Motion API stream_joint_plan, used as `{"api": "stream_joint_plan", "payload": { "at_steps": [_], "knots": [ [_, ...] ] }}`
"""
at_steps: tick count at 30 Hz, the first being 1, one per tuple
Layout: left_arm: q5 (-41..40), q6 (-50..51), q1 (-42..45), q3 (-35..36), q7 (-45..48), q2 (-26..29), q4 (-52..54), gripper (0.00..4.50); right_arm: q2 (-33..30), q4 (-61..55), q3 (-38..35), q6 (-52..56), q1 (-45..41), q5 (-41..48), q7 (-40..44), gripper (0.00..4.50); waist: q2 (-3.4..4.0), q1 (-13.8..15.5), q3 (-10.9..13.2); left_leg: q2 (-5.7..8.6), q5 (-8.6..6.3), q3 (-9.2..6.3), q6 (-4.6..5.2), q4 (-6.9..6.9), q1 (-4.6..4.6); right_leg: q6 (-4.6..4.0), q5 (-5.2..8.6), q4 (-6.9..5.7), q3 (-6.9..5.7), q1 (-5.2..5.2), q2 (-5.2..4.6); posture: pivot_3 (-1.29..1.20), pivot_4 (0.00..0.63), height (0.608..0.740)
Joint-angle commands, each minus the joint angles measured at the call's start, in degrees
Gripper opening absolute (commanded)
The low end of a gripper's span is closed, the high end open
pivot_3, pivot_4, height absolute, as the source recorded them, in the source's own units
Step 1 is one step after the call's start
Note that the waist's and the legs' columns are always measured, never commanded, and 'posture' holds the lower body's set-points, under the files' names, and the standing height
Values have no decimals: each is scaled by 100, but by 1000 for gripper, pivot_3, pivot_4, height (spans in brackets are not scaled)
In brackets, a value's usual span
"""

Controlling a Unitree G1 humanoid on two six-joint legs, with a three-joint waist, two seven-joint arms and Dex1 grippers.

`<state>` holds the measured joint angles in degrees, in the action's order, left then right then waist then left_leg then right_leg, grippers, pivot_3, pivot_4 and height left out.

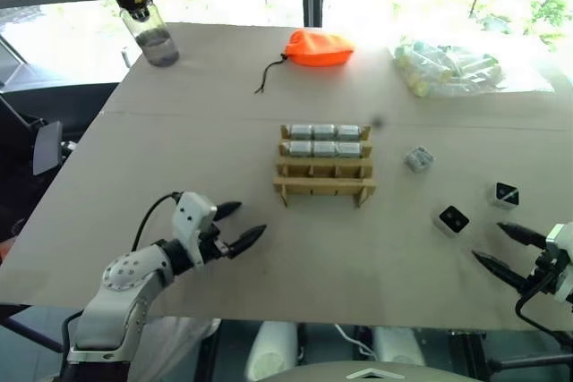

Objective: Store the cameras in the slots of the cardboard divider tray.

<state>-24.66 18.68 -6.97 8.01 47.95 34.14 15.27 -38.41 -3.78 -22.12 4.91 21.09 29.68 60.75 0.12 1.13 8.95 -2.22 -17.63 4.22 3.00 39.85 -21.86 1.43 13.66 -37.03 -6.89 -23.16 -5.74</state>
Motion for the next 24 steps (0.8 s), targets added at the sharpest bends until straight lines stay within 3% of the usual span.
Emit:
{"api": "stream_joint_plan", "payload": {
  "at_steps": [1, 4, 9, 16, 24],
  "knots": [
    [-412, 25, 442, -105, 403, 103, 486, 4215, 104, -474, 184, 167, 51, -159, -357, 4500, -4, 5, 1, 0, 0, -1, 0, 0, -1, 0, 0, 0, -2, 0, 0, 0, 150, 726],
    [-684, 187, 683, -204, 737, 269, 792, 4215, 187, -434, 262, -15, -54, -467, -662, 4500, -5, -8, 1, 2, 2, 4, -4, 0, 0, 0, 0, 1, 2, 0, -1, 0, 150, 726],
    [-401, 72, 1184, -634, 1372, 981, 1185, 4215, 360, -326, 388, -117, -319, -838, -1154, 4500, -5, -25, 4, 0, 5, 10, -8, -4, 4, 1, 0, 3, -1, -3, 19, 0, 150, 726],
    [-1069, 441, 1888, -647, 1839, 1194, 1488, 4215, 558, -363, 532, -229, -397, -980, -1322, 4500, -10, -23, 5, 0, 6, 10, -10, -3, 4, 2, 0, 3, 2, -3, 19, 0, 150, 726],
    [-1452, 622, 1945, -554, 2020, 1303, 1637, 4215, 682, -589, 701, -234, -394, -1051, -1482, 4500, -9, -30, 7, -6, 8, 14, -14, -4, 7, 2, 1, 2, 11, -3, 29, 0, 150, 726]
  ]
}}
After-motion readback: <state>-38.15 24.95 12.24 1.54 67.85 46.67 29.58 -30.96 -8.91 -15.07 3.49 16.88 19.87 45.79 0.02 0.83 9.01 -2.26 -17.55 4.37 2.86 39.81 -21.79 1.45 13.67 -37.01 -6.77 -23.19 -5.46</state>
